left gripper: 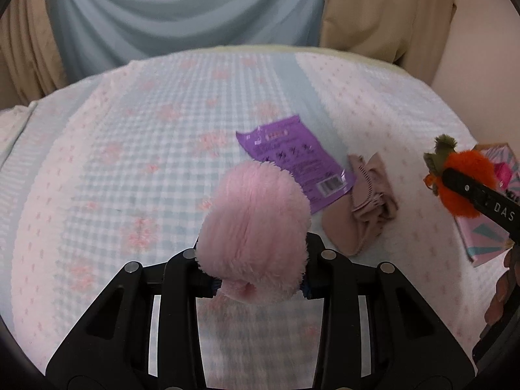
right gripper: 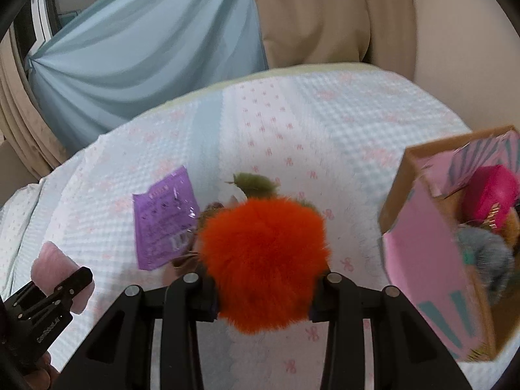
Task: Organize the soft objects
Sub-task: 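Grasp the pink fluffy cuff with the left tool while the right tool grasps the orange pom-pom, then carry the pink cuff and orange pom-pom over the cardboard box with both tools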
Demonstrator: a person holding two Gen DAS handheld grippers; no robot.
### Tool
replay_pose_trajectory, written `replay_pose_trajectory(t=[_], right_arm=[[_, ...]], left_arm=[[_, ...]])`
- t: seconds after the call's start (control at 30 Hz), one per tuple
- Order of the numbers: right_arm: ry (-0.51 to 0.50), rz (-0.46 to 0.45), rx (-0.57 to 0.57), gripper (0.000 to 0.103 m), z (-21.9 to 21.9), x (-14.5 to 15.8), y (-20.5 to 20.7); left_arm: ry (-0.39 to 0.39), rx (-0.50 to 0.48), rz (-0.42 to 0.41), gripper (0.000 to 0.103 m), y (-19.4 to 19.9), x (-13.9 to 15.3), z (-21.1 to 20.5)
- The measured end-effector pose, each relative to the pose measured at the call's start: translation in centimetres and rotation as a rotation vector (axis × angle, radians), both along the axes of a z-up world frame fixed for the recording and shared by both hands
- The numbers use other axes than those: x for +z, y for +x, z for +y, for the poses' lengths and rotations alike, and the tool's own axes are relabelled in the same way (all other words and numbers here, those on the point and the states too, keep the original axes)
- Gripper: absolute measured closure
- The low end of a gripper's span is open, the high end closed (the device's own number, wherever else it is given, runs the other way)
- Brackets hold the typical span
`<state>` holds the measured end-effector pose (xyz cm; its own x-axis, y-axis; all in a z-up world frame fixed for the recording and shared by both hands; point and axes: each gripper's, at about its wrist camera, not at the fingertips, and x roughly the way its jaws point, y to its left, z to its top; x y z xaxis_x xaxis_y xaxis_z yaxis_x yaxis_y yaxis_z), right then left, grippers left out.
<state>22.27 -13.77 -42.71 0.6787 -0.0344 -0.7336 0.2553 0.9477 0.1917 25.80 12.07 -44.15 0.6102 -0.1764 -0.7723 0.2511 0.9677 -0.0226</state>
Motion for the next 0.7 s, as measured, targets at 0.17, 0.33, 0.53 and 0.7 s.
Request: replay_pose_trajectory(t=[0.17,0.33,0.53,0.7], right_arm=[[0.018,-0.003,-0.025,0.069,0.4,5.0,-2.5],[0.028,0.03,-0.04,0.069,1.0,11.6,-5.1],[0.009,0.021,-0.005,0.069,0.6,18.9,-8.2],[0.001,0.009,0.03,0.069,-1.0,22.6,-10.0]], left_arm=[[-0.02,0.013,-0.03,0.071,-1.7,4.2,0.4],[-0.047,0.033,-0.03,0.071,-3.2,10.4,0.5],[-0.086,0.009,-0.012,0.071,-5.1,17.9,-0.7],[-0.101,-0.052,-0.022,0.071,-6.7,22.4,-3.3]])
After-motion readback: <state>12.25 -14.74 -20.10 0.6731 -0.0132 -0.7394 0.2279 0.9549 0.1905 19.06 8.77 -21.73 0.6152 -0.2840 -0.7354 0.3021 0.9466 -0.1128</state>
